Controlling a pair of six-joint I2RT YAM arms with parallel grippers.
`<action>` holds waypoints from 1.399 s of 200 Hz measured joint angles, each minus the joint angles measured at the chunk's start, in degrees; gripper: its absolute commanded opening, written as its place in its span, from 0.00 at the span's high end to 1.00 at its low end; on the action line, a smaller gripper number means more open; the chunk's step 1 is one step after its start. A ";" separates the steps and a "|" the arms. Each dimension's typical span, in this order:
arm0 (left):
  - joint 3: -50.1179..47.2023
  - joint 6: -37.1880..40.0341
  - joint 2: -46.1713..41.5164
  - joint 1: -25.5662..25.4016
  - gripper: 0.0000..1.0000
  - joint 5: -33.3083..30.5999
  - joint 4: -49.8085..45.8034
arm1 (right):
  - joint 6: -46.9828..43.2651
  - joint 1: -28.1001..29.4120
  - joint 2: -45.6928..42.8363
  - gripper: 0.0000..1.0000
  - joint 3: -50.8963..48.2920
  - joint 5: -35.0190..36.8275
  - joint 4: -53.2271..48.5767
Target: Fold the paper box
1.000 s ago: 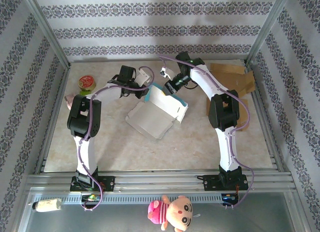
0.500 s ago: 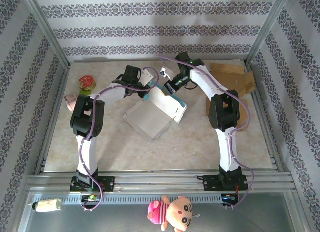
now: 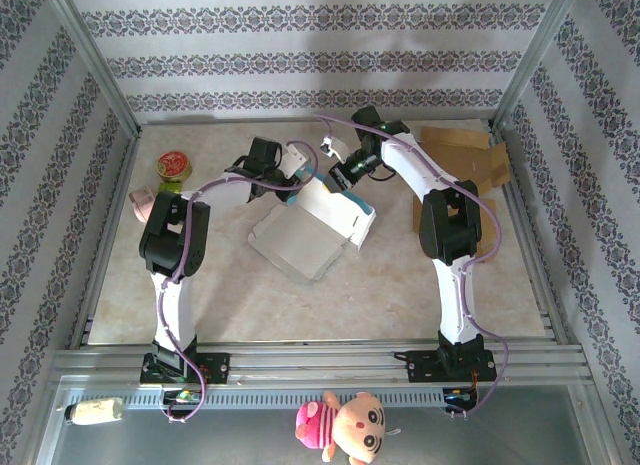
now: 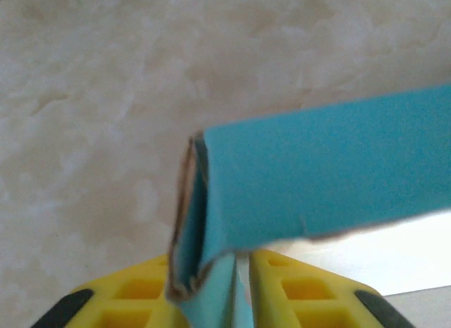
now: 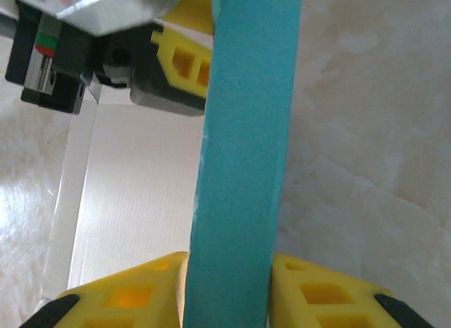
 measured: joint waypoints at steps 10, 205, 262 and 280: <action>-1.66 -0.04 -0.66 -0.04 0.64 0.07 0.55 | -0.02 0.02 0.00 0.66 -0.15 -0.31 0.00; -25.09 -45.79 -28.33 10.97 0.22 4.15 17.70 | -20.04 13.09 -10.08 0.46 -8.68 25.09 6.62; -16.02 -54.53 -19.58 10.97 0.26 10.19 13.35 | -9.31 10.40 -14.12 0.42 -9.75 21.62 9.66; -12.59 -56.70 -17.38 10.97 0.26 12.28 11.78 | 0.96 8.90 -17.46 0.40 -10.84 20.59 11.13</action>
